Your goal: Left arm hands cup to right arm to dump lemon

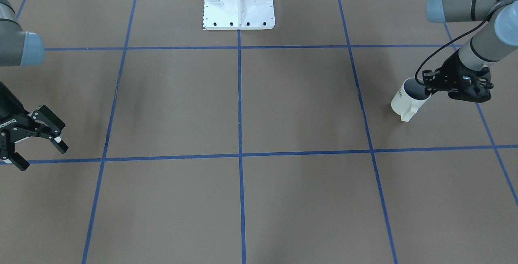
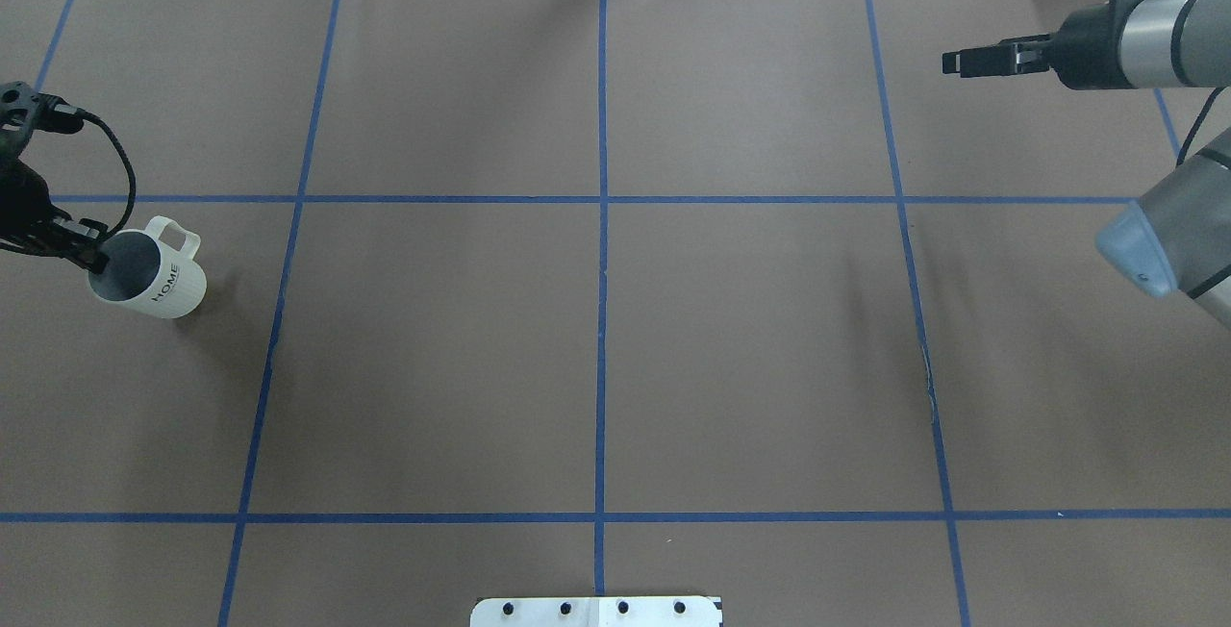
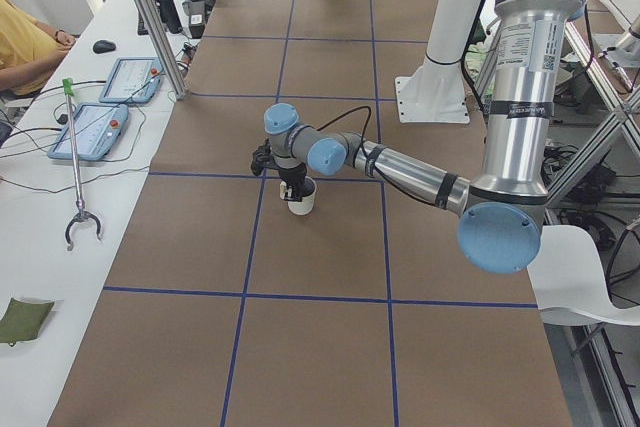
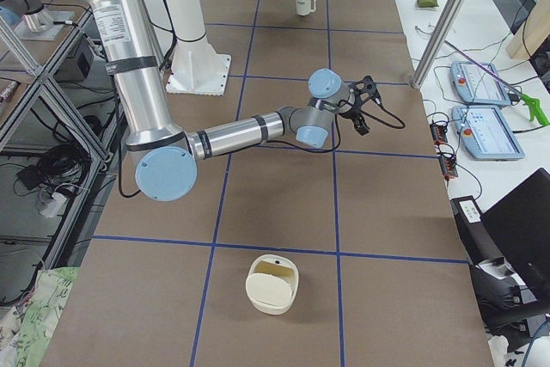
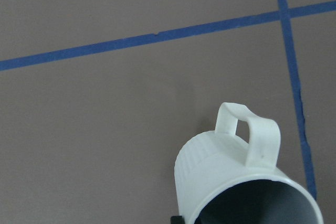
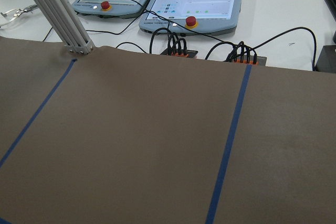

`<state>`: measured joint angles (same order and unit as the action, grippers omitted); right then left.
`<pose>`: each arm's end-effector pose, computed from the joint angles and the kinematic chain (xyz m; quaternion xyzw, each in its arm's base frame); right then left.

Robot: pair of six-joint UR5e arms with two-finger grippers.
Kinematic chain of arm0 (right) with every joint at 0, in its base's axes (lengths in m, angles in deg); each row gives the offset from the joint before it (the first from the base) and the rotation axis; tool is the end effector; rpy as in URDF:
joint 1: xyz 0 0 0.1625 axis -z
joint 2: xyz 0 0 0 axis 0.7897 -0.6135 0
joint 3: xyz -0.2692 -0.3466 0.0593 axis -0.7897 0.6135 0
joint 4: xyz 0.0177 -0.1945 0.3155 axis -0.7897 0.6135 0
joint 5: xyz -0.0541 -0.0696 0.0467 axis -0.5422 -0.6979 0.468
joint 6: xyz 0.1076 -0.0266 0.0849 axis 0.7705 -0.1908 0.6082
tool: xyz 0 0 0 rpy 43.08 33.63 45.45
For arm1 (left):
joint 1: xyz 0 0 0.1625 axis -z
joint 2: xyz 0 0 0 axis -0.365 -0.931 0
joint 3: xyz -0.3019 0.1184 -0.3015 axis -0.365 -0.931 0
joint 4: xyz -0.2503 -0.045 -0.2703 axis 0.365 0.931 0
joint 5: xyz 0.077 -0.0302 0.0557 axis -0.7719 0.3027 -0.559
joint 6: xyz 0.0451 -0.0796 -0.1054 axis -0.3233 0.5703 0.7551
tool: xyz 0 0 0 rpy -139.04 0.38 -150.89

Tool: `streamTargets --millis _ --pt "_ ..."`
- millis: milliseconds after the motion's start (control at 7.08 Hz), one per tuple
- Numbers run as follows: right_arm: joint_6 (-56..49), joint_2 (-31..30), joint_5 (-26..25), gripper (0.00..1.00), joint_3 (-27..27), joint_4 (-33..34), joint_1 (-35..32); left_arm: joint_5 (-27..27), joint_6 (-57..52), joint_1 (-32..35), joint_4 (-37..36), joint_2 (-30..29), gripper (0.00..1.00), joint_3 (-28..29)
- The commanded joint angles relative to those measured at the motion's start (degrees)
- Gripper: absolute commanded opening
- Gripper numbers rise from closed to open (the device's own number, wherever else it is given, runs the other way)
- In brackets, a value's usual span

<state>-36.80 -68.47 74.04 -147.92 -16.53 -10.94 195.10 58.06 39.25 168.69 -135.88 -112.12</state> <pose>-0.2076 -0.5611 0.4637 0.3241 -0.4790 -0.0043 0.8158 0.2005 -0.4474 0.5659 0.0103 0.3794 0.0934 0.9204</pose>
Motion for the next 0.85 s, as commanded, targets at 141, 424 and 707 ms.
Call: streamTargets --millis 141,424,707 --pt "-1.6 -0.4 1.3 1.0 -0.1 1.4 -0.8 1.7 -0.9 1.9 -0.2 1.9 0.1 1.4" --pt "-1.7 -1.1 1.5 1.0 -0.3 1.4 -1.0 1.7 -2.0 2.4 0.2 1.7 1.0 2.0" --pt "-2.2 -1.8 6.3 1.0 -0.3 3.6 -4.2 6.1 -5.1 10.2 -0.1 1.5 1.0 2.0"
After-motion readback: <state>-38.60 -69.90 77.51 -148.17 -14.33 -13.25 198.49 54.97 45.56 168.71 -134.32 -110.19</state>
